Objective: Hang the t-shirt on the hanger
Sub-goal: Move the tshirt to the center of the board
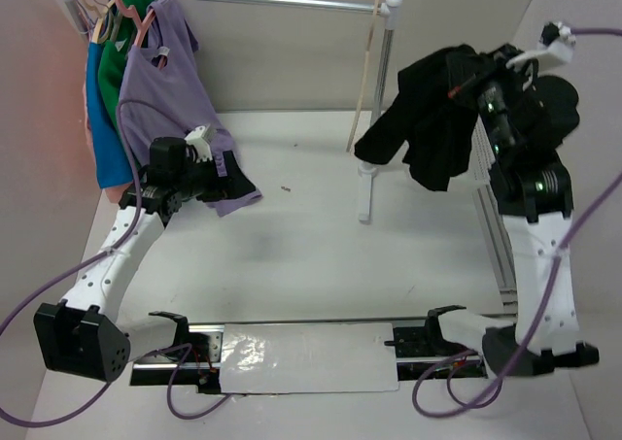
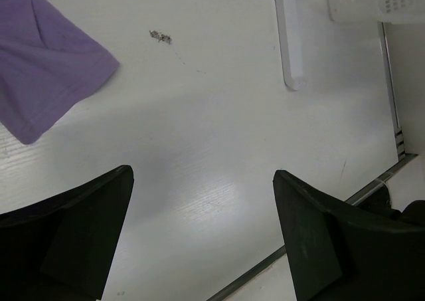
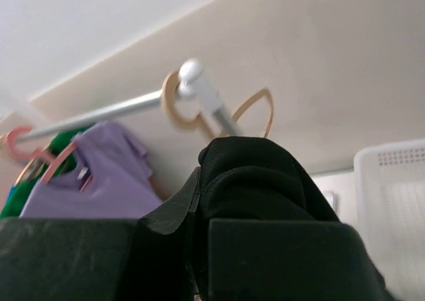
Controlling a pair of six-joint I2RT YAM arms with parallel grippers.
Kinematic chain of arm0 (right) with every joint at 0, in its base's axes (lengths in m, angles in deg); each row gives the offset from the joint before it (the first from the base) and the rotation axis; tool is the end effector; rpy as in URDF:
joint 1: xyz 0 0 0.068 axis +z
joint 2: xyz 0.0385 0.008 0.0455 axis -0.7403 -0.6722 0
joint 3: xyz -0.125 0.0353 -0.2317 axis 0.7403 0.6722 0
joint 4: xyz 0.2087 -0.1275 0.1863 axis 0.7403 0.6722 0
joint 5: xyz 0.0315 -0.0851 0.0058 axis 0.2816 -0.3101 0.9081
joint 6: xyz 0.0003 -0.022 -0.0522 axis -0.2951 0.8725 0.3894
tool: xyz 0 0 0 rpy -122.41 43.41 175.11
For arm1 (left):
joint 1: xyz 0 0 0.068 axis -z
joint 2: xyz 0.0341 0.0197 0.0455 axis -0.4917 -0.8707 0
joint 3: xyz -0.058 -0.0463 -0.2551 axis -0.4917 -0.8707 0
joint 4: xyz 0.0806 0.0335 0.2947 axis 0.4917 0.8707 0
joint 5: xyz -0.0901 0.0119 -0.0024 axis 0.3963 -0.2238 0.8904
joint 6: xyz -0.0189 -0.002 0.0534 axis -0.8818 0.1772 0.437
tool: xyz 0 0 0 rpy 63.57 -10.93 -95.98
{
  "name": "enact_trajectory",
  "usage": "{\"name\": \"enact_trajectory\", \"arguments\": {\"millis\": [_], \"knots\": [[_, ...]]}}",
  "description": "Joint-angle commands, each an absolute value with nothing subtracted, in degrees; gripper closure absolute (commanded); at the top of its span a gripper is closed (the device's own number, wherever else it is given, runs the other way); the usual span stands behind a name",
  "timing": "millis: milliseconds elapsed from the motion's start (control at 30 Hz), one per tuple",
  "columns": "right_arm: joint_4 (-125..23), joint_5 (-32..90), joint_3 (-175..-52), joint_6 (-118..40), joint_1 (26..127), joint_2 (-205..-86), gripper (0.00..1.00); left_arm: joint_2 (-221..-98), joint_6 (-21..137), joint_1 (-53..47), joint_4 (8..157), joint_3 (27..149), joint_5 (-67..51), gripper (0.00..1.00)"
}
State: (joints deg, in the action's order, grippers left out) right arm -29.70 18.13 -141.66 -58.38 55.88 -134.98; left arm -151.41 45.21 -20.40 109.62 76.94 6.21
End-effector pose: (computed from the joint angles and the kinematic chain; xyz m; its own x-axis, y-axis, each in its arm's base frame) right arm 0.2543 0.0339 0.5904 0.1423 0.4666 -0.8730 -0.1620 0.8810 0.4445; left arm 0.3090 -0.0646 0.3207 -0.6590 -0.2831 -0.6968 0.2139 0.8177 -0.5345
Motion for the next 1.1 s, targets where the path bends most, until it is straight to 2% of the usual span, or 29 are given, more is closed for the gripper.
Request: {"name": "enact_trajectory", "arguments": {"millis": [0,200,300,400,467,533,567,600,633,700,800,900,967,1067], "knots": [[-28.89,26.92,-133.59,-57.78,56.28,-127.51,1.00,-150.85,43.16,-21.63,110.13,76.33,8.20,0.01],[-28.96,41.44,-114.70,-57.61,59.18,-122.67,1.00,-152.00,42.11,-22.16,110.13,76.33,8.21,0.01],[-36.94,48.38,-103.10,-57.60,67.16,-122.14,1.00,-152.61,42.11,-22.16,110.66,76.33,8.21,0.01],[-42.94,42.19,-96.06,-58.13,81.03,-123.70,1.00,-153.23,42.11,-22.16,113.82,76.94,6.46,0.01],[-43.65,29.82,-95.33,-57.16,92.51,-125.73,1.00,-153.84,42.11,-22.16,115.83,76.95,3.12,0.01],[-45.49,23.82,-93.58,-57.16,97.49,-128.81,0.96,-153.84,42.11,-22.16,117.69,76.95,1.89,0.01],[-45.50,22.32,-93.58,-57.16,98.81,-129.77,0.63,-154.36,41.32,-21.64,118.39,76.95,0.14,0.01],[-44.54,22.91,-92.97,-57.16,99.43,-130.65,0.42,-154.37,40.79,-21.63,118.39,76.95,0.12,0.01],[-43.05,22.92,-92.96,-57.16,99.44,-131.27,0.27,-154.37,40.79,-21.63,119.18,76.95,-0.40,0.01],[-38.32,19.76,-91.47,-57.68,99.44,-130.67,0.12,-153.85,40.79,-20.50,119.19,75.55,-1.02,0.01],[-33.13,17.99,-87.52,-60.40,97.43,-127.16,0.10,-154.80,39.56,-17.70,117.52,73.70,-1.02,0.01],[-31.00,17.99,-82.60,-64.62,95.58,-124.86,0.20,-158.66,37.54,-14.53,116.90,72.38,-3.11,0.01],[-30.21,17.47,-79.18,-70.94,93.82,-124.25,0.31,-161.47,36.05,-11.62,116.20,72.37,-3.13,0.01],[-37.13,21.41,-74.61,-76.75,92.68,-124.94,0.30,-167.28,33.41,-8.72,114.97,72.37,-6.02,0.01]]}}
